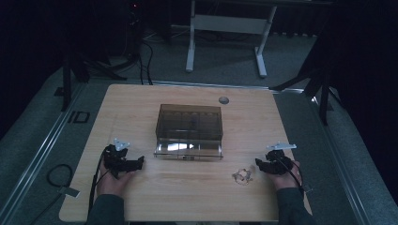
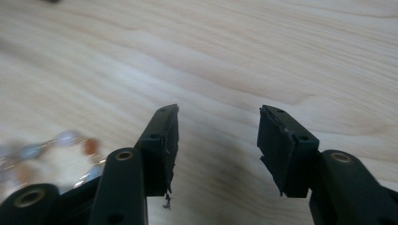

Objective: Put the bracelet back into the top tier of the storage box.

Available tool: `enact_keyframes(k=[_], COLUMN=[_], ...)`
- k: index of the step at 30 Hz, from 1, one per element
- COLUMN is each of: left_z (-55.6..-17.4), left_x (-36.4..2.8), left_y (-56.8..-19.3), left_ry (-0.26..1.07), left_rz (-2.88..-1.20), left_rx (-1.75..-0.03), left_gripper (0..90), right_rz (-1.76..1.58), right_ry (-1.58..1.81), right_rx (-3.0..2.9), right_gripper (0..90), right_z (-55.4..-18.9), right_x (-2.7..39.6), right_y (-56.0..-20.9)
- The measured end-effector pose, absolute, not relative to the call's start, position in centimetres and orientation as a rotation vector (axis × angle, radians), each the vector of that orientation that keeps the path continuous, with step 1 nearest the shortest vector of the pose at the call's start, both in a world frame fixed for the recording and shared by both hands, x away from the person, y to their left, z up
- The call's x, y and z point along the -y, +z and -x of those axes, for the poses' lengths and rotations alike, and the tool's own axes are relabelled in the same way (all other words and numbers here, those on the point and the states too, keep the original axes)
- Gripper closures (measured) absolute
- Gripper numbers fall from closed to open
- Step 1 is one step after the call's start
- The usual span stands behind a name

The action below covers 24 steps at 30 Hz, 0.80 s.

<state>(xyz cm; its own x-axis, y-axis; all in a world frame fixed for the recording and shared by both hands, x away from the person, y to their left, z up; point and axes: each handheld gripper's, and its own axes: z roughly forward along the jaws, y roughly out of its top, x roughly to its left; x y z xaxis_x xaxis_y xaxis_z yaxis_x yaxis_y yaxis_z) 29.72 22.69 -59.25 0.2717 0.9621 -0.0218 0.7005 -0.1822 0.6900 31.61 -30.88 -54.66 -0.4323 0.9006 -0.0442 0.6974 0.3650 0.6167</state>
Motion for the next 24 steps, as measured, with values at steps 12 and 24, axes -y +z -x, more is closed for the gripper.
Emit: enact_keyframes(k=[12, 24], left_z=[-29.7, -29.7], left_x=[-22.7, -22.7], left_y=[-59.2, -59.2], left_ry=[0.571, 0.572], left_rz=[-1.954, -1.954], left_rx=[-1.495, -1.495], left_gripper=[2.2, 2.2], right_rz=[-1.269, -1.205], right_ry=[0.69, 0.609], right_rx=[-2.378, -2.474], right_gripper=[46.1, 42.8], right_z=[-31.9, -32.4], right_x=[29.5, 29.1], right_y=[-53.2, -52.6])
